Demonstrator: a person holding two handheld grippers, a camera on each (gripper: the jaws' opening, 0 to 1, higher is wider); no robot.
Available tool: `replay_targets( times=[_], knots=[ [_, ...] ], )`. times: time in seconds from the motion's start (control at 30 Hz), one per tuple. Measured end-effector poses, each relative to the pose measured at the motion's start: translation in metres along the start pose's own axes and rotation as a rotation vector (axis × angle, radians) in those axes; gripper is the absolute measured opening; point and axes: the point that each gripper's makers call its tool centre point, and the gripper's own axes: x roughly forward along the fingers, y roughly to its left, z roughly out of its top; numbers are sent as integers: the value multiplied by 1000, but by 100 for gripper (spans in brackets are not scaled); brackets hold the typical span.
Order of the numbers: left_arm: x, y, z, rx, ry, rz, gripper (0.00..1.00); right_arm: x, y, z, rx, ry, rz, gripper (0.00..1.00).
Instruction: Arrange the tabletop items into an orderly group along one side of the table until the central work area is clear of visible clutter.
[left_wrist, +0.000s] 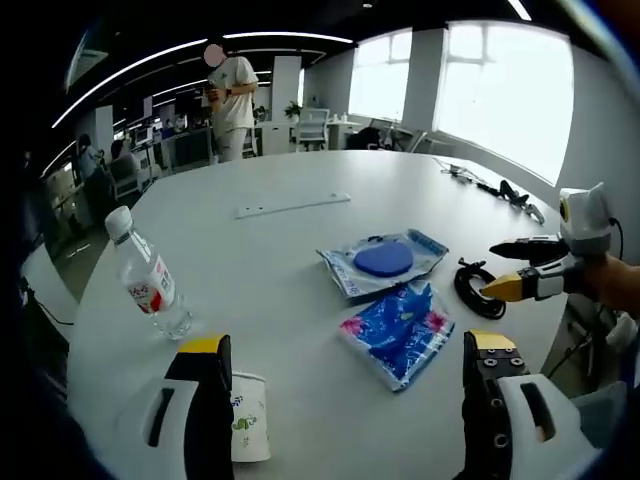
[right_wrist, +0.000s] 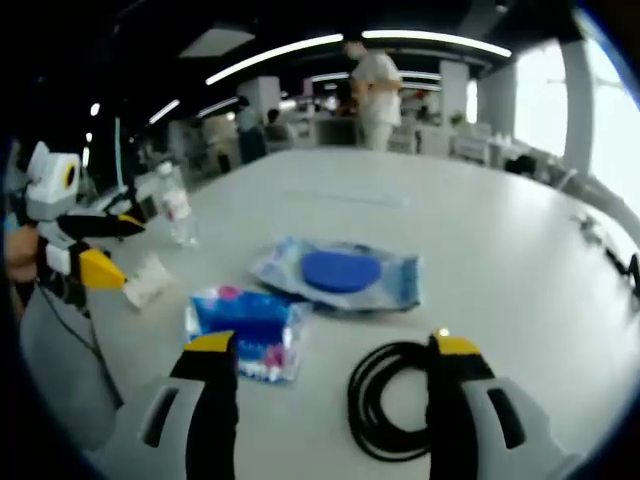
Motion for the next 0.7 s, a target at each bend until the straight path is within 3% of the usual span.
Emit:
replay_targets(
  times=[0.7],
  knots=[
    [-25,48,-20,-50,9,66,96,23,48,17,-46,9,73,75]
  ],
)
